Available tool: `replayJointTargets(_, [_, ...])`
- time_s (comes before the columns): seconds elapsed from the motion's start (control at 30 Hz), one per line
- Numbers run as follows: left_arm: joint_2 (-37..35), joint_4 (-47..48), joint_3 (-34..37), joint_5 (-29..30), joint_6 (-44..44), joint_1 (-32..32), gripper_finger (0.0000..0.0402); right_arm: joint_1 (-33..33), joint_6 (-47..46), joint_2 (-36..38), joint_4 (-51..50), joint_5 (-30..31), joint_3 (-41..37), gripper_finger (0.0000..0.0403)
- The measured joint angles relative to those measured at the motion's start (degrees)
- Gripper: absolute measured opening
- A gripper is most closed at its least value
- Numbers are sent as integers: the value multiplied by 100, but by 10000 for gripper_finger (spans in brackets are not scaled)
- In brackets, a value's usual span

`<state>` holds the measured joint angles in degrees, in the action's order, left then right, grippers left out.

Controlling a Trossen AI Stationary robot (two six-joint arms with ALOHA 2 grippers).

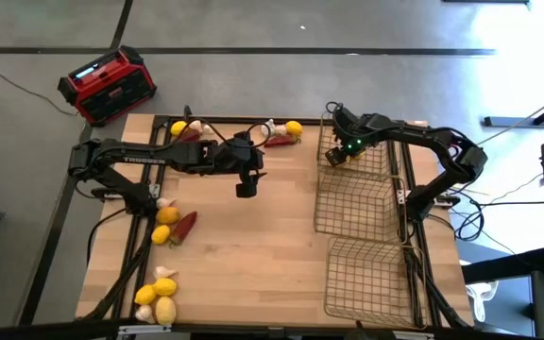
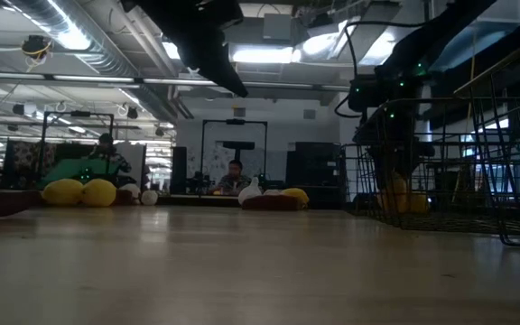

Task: Sort produce into baskets
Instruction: Put the yellow lemon into the top wire basket, then put the white garlic into the middle wire basket

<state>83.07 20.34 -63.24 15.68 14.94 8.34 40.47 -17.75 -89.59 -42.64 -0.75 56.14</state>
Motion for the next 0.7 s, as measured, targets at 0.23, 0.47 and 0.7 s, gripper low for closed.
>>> replayJointTargets(0.23, [0,-2,-2,0,0,0,280,7,148,-20,-20,-52,-9,294])
replayJointTargets(0.47, [0,-2,-2,0,104,0,280,4,172,409,-140,-83,9,309])
replayJointTargets(0.7, [0,-116,-2,2,192,7,280,4,174,1250,-122,-83,11,308])
